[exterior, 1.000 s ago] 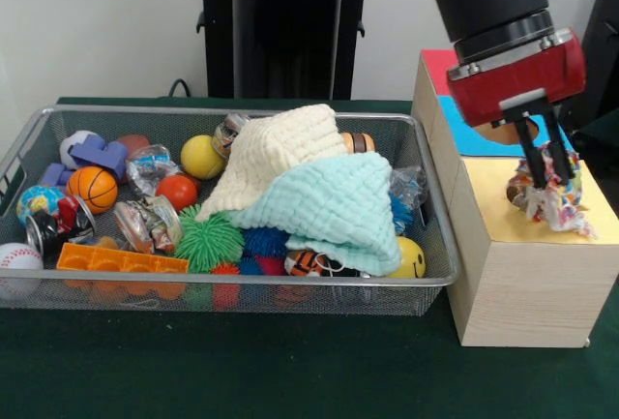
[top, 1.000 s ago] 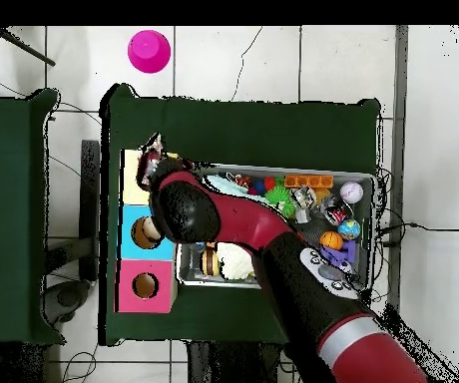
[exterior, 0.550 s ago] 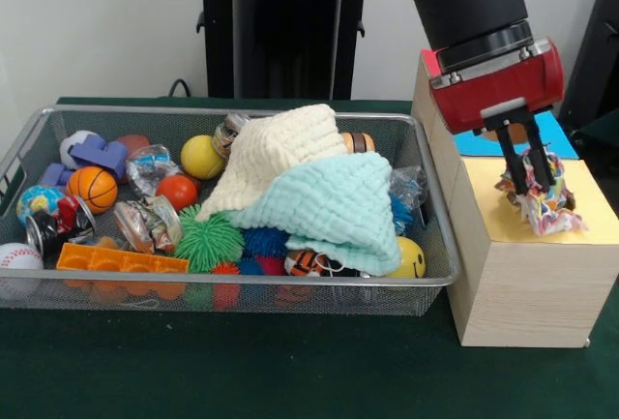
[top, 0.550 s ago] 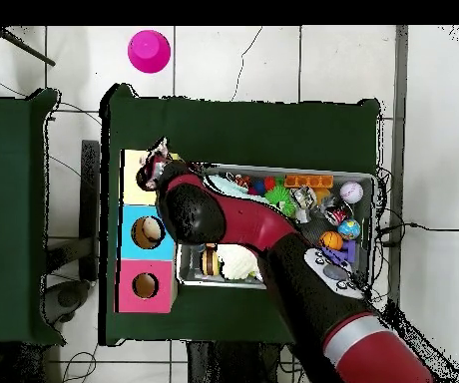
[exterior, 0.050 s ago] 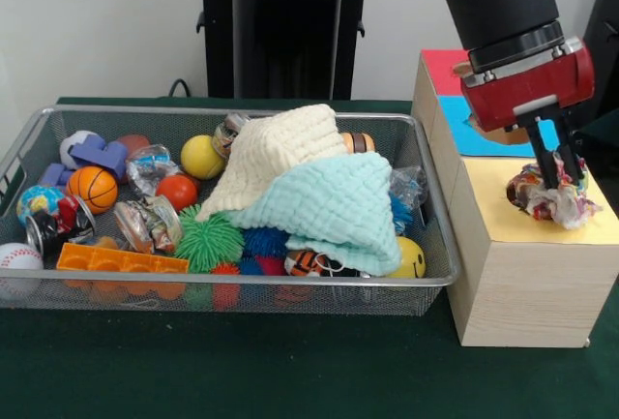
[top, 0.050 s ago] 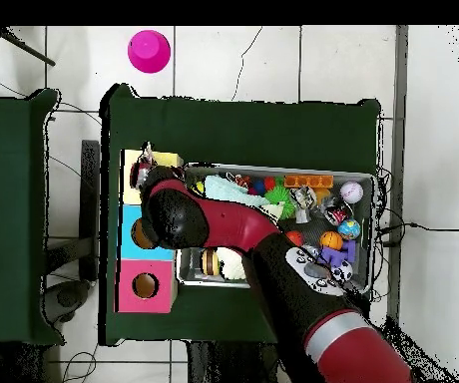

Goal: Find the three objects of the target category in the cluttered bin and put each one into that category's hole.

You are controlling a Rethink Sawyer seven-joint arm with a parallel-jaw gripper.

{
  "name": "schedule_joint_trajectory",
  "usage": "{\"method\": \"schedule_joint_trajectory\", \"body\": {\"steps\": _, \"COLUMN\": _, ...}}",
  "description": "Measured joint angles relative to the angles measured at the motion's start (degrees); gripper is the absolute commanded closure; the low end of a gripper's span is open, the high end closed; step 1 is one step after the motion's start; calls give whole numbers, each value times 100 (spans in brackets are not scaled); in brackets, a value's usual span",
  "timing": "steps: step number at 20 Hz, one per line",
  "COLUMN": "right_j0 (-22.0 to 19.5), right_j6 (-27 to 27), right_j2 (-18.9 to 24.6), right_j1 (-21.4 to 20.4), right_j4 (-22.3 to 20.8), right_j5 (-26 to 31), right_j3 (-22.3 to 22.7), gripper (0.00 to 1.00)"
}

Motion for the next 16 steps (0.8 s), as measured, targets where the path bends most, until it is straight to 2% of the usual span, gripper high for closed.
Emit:
{"method": "schedule_joint_trajectory", "body": {"steps": 8, "right_j0": 148, "right_j6": 0, "right_j2": -106, "right_j1": -5, "right_j4": -1, "right_j5": 0, "right_j3": 116, "gripper": 100}}
{"method": "schedule_joint_trajectory", "body": {"steps": 16, "right_j0": 87, "right_j6": 0, "right_j2": -115, "right_j1": 116, "right_j4": -29, "right_j5": -74, "right_j3": 126, "gripper": 100}}
